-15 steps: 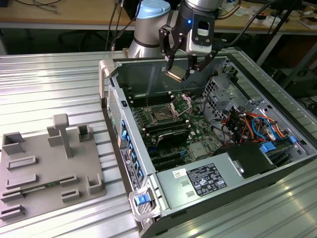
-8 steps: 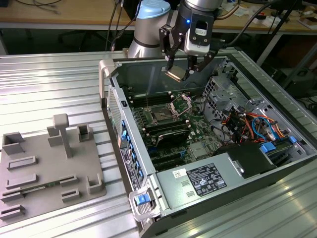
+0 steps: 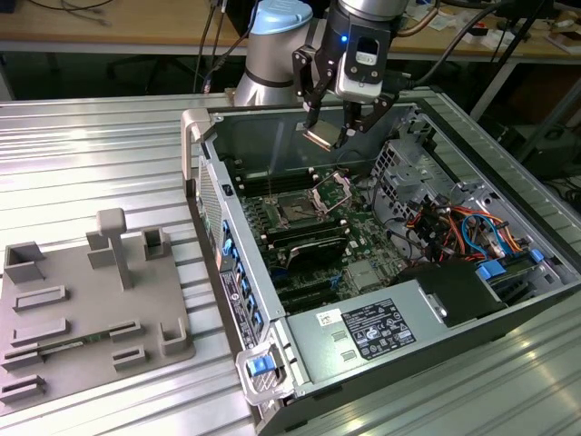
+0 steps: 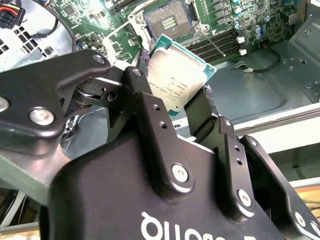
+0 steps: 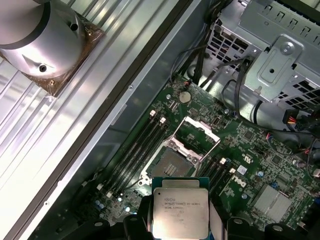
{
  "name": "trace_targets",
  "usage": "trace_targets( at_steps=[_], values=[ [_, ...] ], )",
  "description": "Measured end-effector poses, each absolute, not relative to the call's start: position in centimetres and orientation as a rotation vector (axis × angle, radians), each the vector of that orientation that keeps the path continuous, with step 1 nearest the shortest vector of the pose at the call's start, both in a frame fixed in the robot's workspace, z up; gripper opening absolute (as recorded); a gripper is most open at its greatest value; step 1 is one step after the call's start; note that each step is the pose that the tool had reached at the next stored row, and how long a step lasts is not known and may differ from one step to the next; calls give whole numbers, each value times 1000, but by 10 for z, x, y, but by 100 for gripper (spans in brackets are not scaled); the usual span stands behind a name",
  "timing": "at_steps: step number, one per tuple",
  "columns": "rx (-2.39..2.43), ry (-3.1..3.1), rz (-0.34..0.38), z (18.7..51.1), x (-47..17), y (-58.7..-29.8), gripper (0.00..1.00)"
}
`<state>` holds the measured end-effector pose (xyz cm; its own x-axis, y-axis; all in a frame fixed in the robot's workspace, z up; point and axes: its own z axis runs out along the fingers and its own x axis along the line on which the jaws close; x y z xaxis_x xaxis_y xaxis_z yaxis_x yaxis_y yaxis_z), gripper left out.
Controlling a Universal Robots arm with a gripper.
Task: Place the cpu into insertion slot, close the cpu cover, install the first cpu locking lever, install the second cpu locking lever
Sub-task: 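Place the cpu into insertion slot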
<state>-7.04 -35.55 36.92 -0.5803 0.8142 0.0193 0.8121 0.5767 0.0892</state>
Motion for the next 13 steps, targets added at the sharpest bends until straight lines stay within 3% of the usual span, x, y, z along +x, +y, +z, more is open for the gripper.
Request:
trace_targets(
  at_steps=[13],
  values=[
    [1442,2760,137,369,-70,-356,55]
  ],
)
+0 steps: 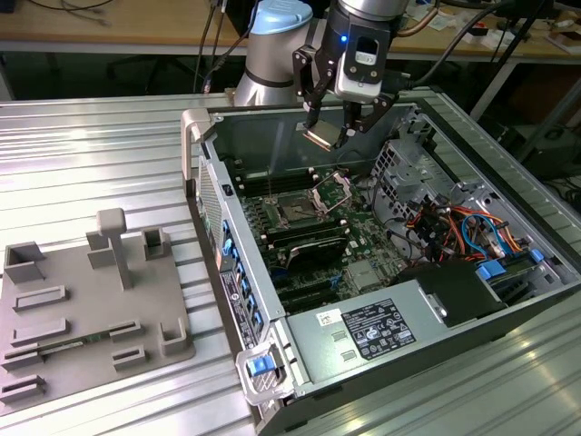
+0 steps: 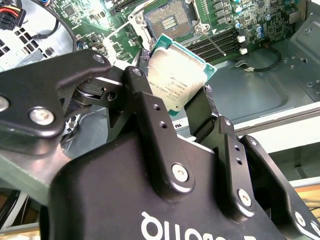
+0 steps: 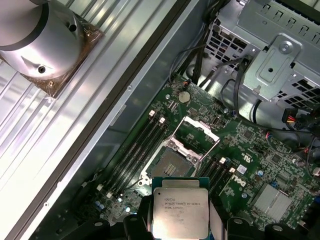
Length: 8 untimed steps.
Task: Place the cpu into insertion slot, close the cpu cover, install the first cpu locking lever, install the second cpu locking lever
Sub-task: 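Place the cpu into insertion slot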
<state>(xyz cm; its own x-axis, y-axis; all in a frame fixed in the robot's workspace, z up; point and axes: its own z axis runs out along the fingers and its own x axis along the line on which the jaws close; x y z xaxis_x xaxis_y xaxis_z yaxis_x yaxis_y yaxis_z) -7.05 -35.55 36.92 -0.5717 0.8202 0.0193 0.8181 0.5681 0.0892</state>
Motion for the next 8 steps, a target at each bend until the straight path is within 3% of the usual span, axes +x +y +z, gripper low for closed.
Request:
trace_targets(
  at_steps=[8],
  values=[
    [1485,2736,137,369,-71,-356,55]
  ],
)
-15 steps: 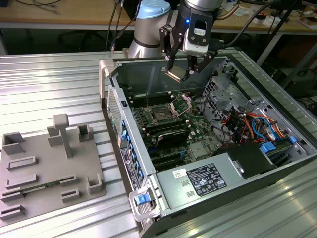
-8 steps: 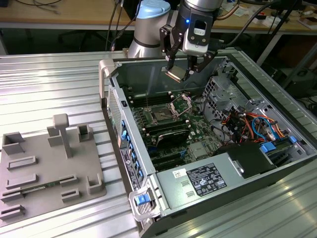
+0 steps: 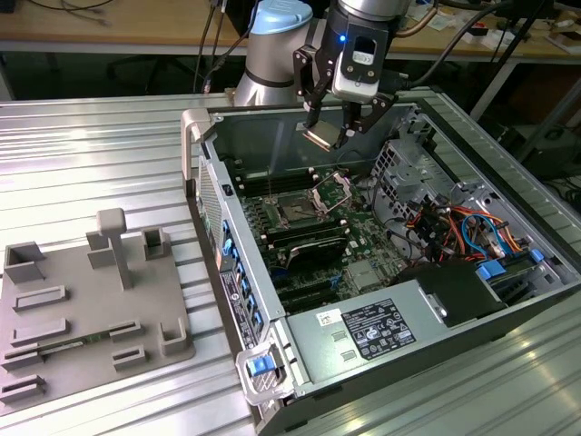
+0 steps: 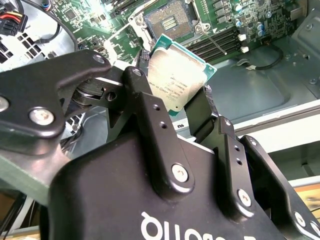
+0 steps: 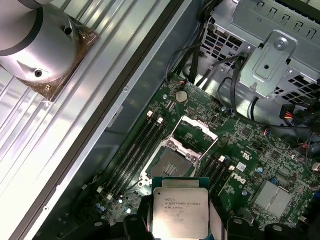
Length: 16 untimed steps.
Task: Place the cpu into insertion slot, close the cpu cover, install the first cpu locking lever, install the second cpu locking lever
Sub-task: 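Place the cpu into insertion slot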
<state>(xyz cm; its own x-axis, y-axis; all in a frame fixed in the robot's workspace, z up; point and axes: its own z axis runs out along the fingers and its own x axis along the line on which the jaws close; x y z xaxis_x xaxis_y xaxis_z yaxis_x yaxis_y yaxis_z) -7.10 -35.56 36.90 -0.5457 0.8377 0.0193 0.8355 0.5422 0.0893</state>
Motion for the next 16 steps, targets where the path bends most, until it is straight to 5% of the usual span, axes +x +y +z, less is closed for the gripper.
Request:
trace_targets(
  at_steps=[16],
  values=[
    [1536,2706,136,369,-71,-356,55]
  ],
)
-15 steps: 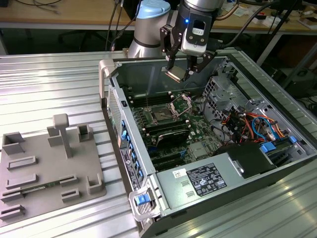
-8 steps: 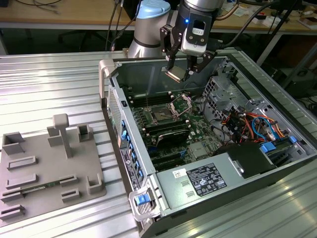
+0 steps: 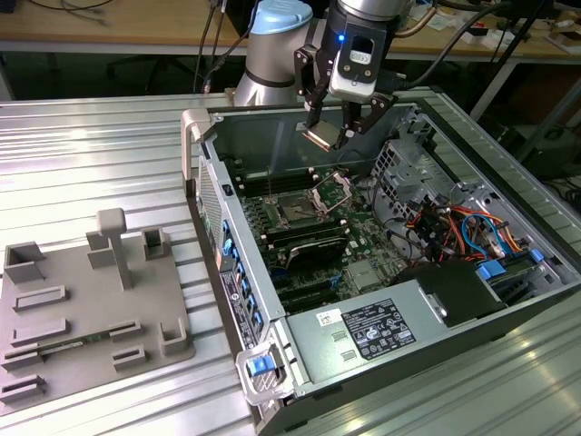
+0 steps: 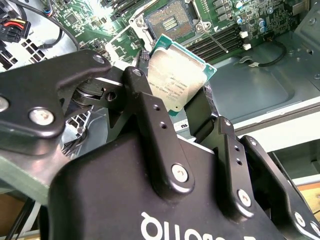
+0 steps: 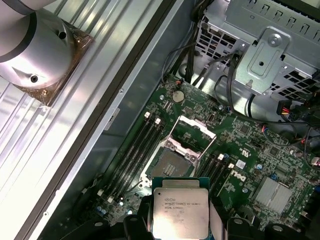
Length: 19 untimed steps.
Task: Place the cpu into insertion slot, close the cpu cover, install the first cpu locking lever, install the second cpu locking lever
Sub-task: 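Place the cpu into insertion slot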
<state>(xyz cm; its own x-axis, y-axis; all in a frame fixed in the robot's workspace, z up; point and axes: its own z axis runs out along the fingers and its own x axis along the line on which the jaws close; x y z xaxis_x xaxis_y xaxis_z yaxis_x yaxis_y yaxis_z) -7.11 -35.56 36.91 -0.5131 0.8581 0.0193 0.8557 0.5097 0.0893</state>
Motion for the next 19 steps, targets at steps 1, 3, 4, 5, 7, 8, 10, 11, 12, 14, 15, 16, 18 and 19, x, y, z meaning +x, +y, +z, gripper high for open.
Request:
trace_targets(
  at_steps=[1,3,4,5,7,8,10,11,12,14,15,16,18,19],
  values=[
    [1536,2706,136,369,-71,-356,55],
    [1536,2706,136,369,-71,-356,55],
    [1536,2706,136,369,-71,-356,55],
    [1536,2706,136,369,-71,-356,55],
    [1536,2706,136,369,-71,-356,55],
    [1536,2706,136,369,-71,-356,55],
    [1538,2705,136,369,-71,-356,55],
    [1541,2703,136,369,-71,-356,55],
    [1545,2700,136,369,-71,-356,55],
    [1554,2695,136,369,-71,-356,55],
    [1558,2692,135,369,-71,-356,55],
    [1562,2690,135,369,-71,-356,55],
    [1567,2687,135,369,-71,-356,55],
    [1567,2687,135,369,-71,-356,55]
  ],
)
